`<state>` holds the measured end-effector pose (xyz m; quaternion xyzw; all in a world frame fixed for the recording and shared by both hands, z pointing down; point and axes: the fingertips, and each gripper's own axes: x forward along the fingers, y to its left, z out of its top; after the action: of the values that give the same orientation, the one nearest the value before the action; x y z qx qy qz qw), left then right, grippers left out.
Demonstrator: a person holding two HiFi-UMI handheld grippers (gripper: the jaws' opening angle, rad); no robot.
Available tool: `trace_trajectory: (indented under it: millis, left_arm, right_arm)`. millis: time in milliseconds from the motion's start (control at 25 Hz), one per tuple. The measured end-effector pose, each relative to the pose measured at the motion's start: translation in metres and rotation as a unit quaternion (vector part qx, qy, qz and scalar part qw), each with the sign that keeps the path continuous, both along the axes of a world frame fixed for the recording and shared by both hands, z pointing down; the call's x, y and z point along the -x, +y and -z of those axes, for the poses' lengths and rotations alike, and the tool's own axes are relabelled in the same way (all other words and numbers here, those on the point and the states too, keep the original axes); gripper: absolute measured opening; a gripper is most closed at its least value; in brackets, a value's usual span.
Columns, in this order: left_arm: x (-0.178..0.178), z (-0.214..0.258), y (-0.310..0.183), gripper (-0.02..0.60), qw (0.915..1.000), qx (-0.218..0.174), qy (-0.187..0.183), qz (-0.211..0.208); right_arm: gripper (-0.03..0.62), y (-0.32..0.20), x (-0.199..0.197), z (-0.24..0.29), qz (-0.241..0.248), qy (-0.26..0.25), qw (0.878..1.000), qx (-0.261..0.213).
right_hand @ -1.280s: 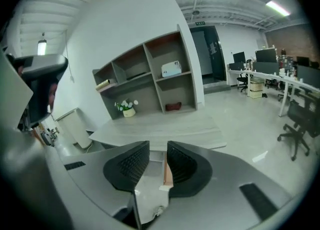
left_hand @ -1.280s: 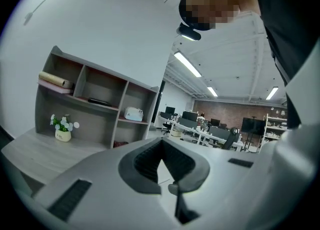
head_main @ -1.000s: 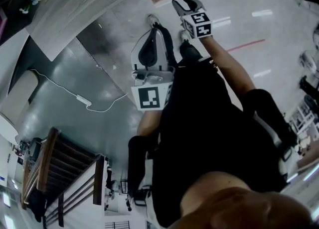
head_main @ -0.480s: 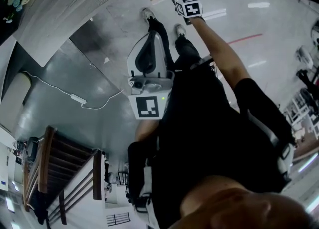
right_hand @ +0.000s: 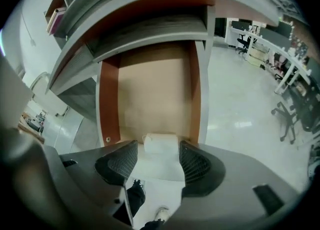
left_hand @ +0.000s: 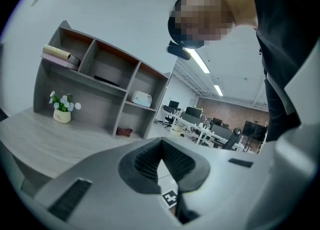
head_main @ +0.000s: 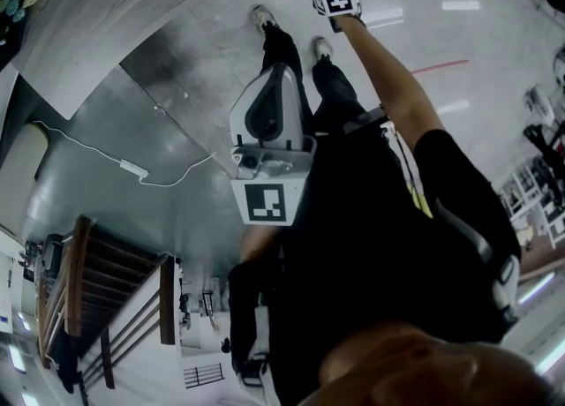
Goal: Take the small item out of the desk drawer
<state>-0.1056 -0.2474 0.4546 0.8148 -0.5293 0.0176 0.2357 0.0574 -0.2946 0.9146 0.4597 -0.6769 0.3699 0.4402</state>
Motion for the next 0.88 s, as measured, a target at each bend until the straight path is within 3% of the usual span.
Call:
trace_trajectory:
  millis: [400, 640, 880]
  left_arm:
    - [0.013, -0.016, -0.003, -0.002, 0.9998, 0.015, 0.005, 0.015]
    - [0.014, -0.018, -0.004, -0.002, 0.9997, 0.015, 0.004, 0.019]
    - [0.014, -0.018, 0.000, -0.002, 0.9995, 0.018, 0.003, 0.025]
  right_arm:
    - [0.259, -0.006, 0.002, -0.021, 0.003, 0.020, 0.999, 0.028]
    - [0.259, 0.010, 0.018, -0.032, 0.001, 0.006, 0.997, 0.082]
    - [0.258, 0.010, 0.008, -0.033, 0.012, 0.046, 0.995, 0.089]
